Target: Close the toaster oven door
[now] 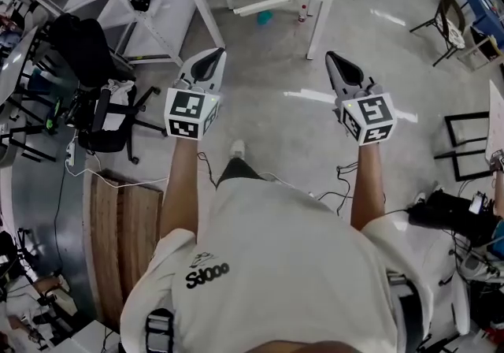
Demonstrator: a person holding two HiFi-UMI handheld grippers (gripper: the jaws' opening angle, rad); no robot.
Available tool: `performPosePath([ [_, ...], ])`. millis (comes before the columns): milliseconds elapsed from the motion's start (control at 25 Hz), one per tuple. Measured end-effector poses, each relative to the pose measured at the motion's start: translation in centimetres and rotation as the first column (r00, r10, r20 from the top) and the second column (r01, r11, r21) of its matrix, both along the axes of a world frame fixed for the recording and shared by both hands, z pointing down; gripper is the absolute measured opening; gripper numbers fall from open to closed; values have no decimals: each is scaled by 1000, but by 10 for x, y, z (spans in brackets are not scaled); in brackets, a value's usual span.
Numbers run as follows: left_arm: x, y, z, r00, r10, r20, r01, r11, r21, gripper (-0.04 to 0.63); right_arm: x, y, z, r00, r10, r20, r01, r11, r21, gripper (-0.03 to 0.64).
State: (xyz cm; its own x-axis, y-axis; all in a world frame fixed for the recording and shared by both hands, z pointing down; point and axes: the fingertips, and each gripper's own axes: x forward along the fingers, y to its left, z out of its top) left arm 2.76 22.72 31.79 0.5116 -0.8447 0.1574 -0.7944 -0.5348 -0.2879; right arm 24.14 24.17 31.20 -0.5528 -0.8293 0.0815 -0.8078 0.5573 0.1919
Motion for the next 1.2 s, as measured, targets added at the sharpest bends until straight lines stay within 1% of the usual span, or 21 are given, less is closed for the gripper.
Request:
performPosePath([
  [240,7,-38,5,1000,31,2,-31,1000,2,17,2,-33,7,1000,14,-2,-14,1000,-13,9],
  [360,0,-73,12,999,43,-22,-42,999,5,17,-6,-60,16,1000,19,-19,-19,1000,-6,9],
  [520,-10,-140,13,997,76,-31,-75,997,32,17,-15,-124,20,998,51,-36,-51,999,16,9],
  [680,-28,-217,3,994,102,-43,-102,995,22,17,-36,-199,4,997,72,-25,-72,997,13,9],
  [760,-39,-255,1,991,120,-54,-120,993,2,18,-52,-234,-1,997,72,-34,-72,997,-2,9],
  [840,-47,-291,8,987,146,-64,-149,988,-40,18,-65,-266,0,997,68,-47,-69,997,-21,9],
  [1040,-62,-364,43,976,211,-60,-217,965,-145,21,-93,-342,19,996,60,-73,-66,994,-90,9],
  [1160,-72,-398,64,968,237,-83,-248,950,-187,71,-111,-379,33,995,44,-92,-56,990,-132,9],
  [1200,-75,-408,71,965,247,-88,-260,946,-196,72,-117,-391,37,995,44,-94,-58,988,-144,9],
])
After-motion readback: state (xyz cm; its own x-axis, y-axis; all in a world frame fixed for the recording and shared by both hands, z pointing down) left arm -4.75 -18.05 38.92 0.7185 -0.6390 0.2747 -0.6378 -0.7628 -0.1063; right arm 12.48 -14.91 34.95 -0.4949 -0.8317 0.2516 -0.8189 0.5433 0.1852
